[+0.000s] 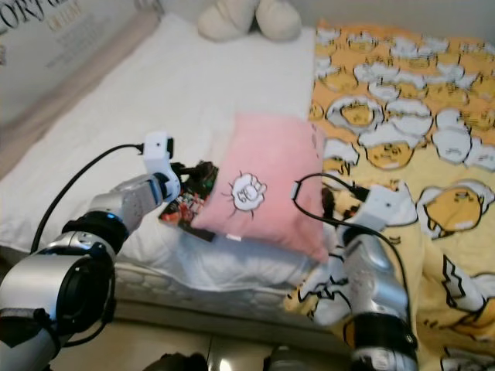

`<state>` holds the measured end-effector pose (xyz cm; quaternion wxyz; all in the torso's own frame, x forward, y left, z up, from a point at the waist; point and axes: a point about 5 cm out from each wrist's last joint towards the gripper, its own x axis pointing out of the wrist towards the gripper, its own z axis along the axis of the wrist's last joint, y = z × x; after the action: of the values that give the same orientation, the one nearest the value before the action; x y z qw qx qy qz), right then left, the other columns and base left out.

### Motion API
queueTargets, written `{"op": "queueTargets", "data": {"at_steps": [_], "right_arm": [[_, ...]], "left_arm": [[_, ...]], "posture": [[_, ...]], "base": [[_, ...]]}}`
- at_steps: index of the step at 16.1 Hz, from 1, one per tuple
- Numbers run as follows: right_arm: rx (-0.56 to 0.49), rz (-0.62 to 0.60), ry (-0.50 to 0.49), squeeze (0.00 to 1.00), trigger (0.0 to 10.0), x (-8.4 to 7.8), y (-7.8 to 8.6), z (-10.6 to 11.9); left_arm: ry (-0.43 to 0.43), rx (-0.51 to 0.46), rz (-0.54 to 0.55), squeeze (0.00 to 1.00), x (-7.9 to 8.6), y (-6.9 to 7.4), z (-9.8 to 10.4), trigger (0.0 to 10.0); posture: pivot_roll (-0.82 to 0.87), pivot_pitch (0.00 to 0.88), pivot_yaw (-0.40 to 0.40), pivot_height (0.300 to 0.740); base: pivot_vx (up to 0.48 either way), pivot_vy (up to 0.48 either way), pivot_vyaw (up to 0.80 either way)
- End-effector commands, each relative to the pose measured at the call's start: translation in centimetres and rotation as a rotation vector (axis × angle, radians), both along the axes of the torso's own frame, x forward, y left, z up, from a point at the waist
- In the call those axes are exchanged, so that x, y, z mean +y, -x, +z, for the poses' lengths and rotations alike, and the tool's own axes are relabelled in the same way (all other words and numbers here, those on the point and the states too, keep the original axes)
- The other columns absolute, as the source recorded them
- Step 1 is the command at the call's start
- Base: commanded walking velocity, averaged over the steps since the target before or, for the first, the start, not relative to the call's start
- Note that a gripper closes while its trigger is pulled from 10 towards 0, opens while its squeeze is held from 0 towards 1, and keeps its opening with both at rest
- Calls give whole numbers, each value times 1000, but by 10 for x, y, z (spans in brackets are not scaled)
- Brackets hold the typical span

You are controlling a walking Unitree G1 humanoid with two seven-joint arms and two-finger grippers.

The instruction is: Clean up the room

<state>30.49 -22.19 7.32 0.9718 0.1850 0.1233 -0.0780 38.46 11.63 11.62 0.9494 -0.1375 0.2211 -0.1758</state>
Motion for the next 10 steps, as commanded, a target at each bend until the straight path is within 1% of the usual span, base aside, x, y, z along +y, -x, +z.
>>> {"op": "queueTargets", "data": {"at_steps": [1, 2, 3, 4, 5, 7, 8, 9, 10], "right_arm": [[-3, 5, -38, 0, 10000, 4, -9, -2], [6, 10, -54, 0, 10000, 7, -12, -4], [22, 8, -99, 0, 10000, 12, -17, -8], [24, 33, -124, 0, 10000, 22, -24, -9], [19, 61, -130, 0, 10000, 31, -29, -8], [4, 103, -177, 0, 10000, 50, -40, -5], [-2, 136, -214, 0, 8314, 63, -43, -3], [-3, 166, -249, 0, 0, 75, -44, -3], [-6, 183, -258, 0, 0, 80, -45, -3]], "left_arm": [[-52, 23, -32, 0, -6, 2, -4, 10000], [-53, 31, -45, 0, -9, 3, -6, 10000], [-44, 39, -56, 0, -14, 5, -8, 10000], [-21, 40, -76, 0, -23, 5, -8, 10000], [-17, 41, -110, 0, -31, 7, -7, 10000], [5, 42, -155, 0, -45, 9, -7, 10000], [7, 44, -183, 0, -50, 11, -8, 10000], [19, 45, -206, 0, -54, 12, -9, 10000], [29, 44, -215, 0, -55, 13, -9, 10000]], "posture": [[-287, 172, 83, 740], [-286, 176, 85, 740], [-277, 194, 90, 740], [-275, 203, 91, 740], [-274, 213, 93, 740], [-270, 216, 94, 740], [-269, 214, 91, 740], [-265, 214, 91, 740], [-263, 213, 91, 740]], "base": [[0, 0, 0], [0, 0, 0], [0, 0, 0], [0, 0, 0], [0, 0, 0], [0, 0, 0], [0, 0, 0], [0, 0, 0], [0, 0, 0]]}}
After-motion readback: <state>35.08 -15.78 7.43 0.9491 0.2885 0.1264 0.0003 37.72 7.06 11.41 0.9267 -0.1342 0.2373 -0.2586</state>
